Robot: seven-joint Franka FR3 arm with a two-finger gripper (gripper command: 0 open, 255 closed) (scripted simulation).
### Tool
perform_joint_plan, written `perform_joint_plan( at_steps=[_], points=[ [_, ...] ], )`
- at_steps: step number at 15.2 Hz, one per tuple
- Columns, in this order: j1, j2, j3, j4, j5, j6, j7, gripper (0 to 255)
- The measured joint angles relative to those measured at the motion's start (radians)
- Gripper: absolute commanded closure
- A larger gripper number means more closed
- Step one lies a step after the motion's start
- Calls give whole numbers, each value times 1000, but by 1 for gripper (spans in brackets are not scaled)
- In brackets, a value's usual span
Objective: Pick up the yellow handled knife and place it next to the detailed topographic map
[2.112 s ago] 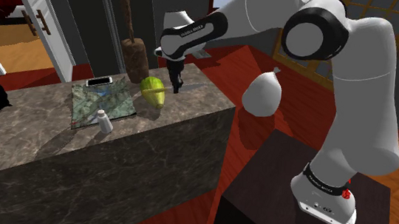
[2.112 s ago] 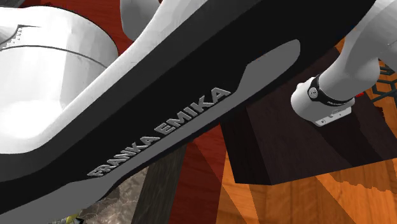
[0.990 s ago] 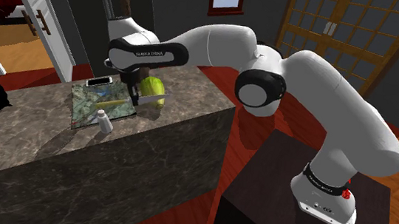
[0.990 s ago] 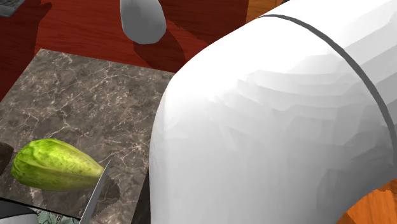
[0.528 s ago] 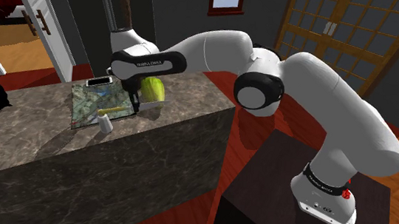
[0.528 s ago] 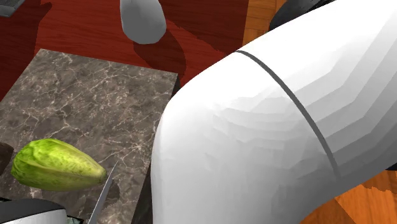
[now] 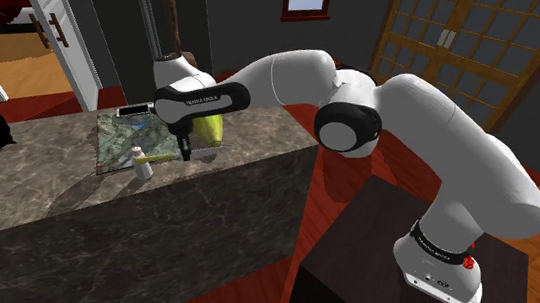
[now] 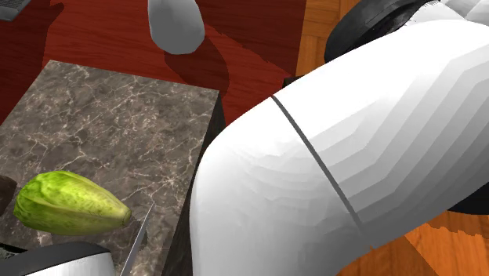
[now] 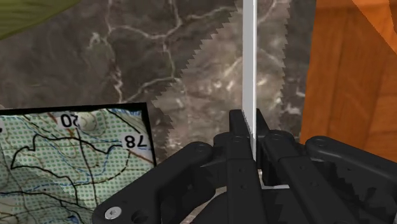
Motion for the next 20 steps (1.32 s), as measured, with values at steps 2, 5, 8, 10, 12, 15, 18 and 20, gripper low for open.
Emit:
perform_joint_plan(
  at_steps=[2,5,8,10,12,15,18,20],
  points=[
    [-1,18,1,3,1,15,-1,255],
    [-1,31,3,-1,3,32,-2,255],
    [-2,34,3,1,3,33,-2,255],
    [-2,34,3,1,3,34,-2,255],
    [-2,34,3,1,3,34,-2,0],
    [-2,34,3,1,3,34,-2,0],
    [-2,22,2,-6,2,28,-3,0],
    [-4,4,0,17,0,-11,-1,0]
  ],
)
